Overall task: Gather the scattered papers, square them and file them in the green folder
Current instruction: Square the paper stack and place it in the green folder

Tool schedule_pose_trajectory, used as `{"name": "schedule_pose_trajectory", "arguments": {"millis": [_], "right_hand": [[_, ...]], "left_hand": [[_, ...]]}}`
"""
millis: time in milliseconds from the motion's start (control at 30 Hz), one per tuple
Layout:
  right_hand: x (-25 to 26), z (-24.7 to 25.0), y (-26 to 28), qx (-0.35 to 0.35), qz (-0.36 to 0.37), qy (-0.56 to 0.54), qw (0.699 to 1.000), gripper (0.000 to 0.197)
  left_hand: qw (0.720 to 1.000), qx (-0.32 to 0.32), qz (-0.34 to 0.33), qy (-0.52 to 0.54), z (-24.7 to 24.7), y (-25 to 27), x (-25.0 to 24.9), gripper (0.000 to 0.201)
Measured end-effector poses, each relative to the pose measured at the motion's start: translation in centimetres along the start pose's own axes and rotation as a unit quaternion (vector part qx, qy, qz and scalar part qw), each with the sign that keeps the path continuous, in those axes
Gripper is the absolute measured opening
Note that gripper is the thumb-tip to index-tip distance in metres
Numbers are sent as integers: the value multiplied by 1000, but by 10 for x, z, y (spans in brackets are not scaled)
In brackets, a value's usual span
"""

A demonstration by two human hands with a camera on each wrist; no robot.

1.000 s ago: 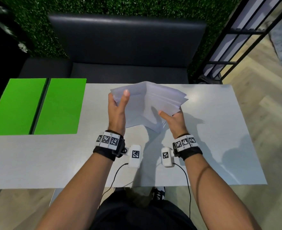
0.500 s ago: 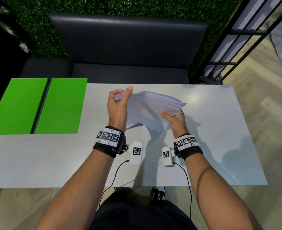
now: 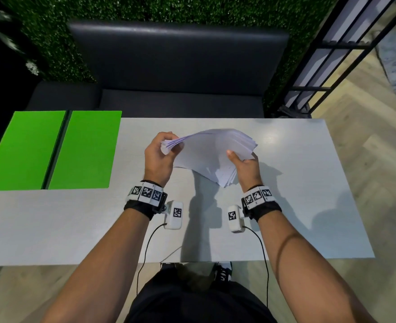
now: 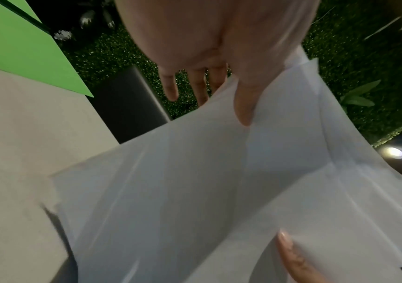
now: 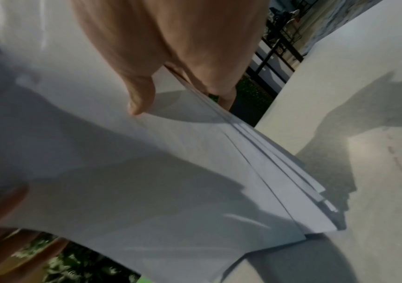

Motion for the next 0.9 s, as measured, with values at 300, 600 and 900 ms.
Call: {"name": "schedule_pose_trajectory", "arguments": {"millis": [300, 600, 900], "right_hand": [[-13, -7, 35, -42, 78, 8, 996, 64], [5, 2, 29, -49, 95, 20, 994, 18], [-41, -1, 15, -8, 25, 54, 998, 63]], "left_hand": [[990, -34, 81, 113, -5, 34, 26, 46], [989, -13, 81, 120, -23, 35, 16, 32], [982, -29, 155, 105, -23, 60, 52, 46]]}}
Point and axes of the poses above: each hand's wrist, its own y-axis away from the middle knuckle, its own z-axis out of the back of the hand, x = y × z, the point moved 10 cm from there along -y, towards the middle knuckle, and after that the axes turned 15 degrees about -z, right-handed, at the moved point
